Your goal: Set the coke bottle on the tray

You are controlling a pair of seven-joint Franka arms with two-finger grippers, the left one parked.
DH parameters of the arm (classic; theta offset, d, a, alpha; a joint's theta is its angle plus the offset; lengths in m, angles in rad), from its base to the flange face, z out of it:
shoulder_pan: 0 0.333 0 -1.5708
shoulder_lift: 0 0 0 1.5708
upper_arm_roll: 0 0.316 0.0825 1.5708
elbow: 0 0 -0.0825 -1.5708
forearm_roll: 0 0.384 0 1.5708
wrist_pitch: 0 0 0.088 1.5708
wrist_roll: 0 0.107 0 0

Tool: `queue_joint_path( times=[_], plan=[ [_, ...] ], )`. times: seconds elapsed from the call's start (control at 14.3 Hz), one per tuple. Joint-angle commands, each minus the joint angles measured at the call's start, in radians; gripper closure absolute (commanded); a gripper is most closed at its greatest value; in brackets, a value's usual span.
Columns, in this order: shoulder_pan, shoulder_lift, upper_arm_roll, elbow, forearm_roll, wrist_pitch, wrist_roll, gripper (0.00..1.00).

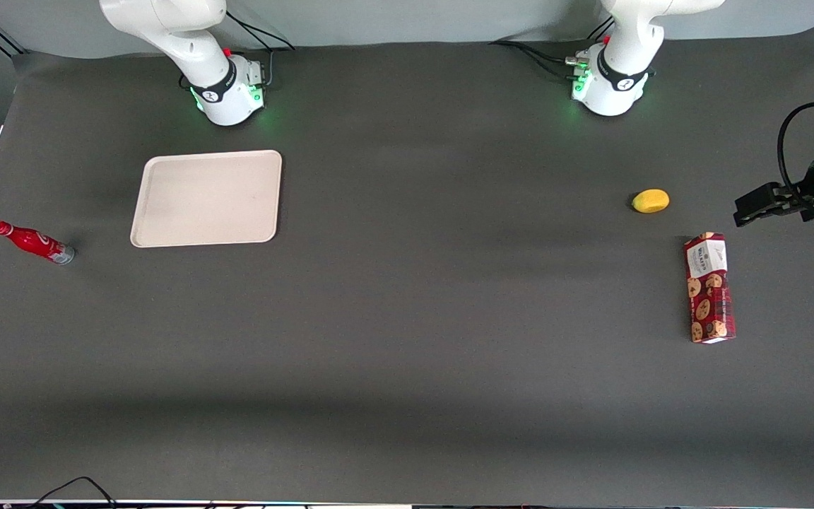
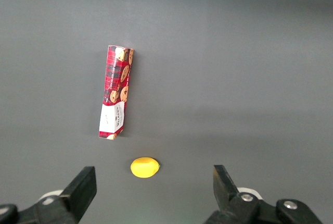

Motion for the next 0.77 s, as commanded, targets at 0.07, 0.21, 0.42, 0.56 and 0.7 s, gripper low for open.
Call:
queue_joint_path(
  times=[0.07,0.21,0.42,0.56,0.7],
  plan=[
    [0.001,0.005,-0.051,-0.044,0.043,0.059,-0.069,0.00],
    [-0.005,0.047,-0.071,-0.040,0.103,0.074,-0.133,0.00],
    [0.001,0.118,-0.076,-0.029,0.158,0.133,-0.158,0.00],
    [0.006,0.173,-0.074,-0.010,0.177,0.134,-0.168,0.00],
    [0.014,0.216,-0.071,-0.010,0.270,0.134,-0.182,0.00]
  ],
)
